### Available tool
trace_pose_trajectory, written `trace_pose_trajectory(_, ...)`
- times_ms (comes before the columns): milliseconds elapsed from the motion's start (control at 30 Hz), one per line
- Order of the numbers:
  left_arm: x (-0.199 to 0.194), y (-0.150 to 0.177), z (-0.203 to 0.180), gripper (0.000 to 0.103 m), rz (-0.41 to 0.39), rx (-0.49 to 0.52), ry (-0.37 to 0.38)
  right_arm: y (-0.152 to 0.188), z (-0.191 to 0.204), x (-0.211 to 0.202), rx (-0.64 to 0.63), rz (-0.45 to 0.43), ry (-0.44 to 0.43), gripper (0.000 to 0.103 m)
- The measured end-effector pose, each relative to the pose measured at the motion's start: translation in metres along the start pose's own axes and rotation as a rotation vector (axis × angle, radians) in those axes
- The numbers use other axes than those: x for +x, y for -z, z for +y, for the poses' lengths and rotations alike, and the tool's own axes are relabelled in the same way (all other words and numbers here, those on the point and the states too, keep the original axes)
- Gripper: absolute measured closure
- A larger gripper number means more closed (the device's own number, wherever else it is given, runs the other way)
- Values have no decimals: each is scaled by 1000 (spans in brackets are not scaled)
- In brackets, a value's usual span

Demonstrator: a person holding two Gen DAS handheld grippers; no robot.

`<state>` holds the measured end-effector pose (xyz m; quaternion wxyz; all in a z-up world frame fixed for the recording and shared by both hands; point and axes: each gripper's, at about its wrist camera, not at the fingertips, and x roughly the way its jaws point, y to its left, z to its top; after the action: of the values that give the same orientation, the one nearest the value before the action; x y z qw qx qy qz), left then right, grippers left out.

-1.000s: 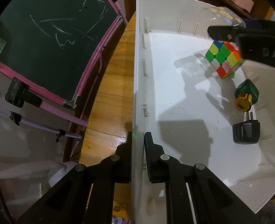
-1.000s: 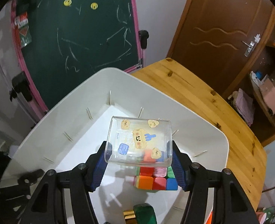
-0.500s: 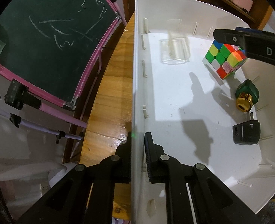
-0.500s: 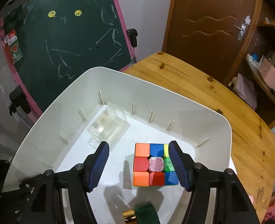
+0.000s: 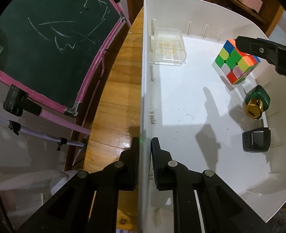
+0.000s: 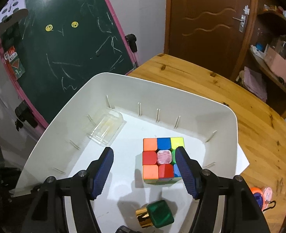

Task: Organize rigid objects
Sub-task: 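Carry the clear sticker box into the white tray and release it, then move the right gripper to the orange-and-blue cord reel and grasp it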

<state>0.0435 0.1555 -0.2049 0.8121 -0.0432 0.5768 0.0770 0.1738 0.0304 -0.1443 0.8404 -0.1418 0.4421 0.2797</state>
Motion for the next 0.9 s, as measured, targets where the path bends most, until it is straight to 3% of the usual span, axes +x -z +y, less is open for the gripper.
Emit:
trace_pose_trajectory(400,1,-1,-5,86,-1,50,-26,6,-1,-27,22,-38,-28,36)
trace_pose_trajectory(533,1,-2,-4,86,6,54,-26,9,-8,-60,16,-106,-31,36)
trace_pose_trajectory(767,6,-5,-7,85,34,67,-35,21,-18,-123,-52,-238,43,36)
trace_pose_trajectory(900,6,-5,-9,84,38,81,-48,32,-31,-150,-62,-302,80,28)
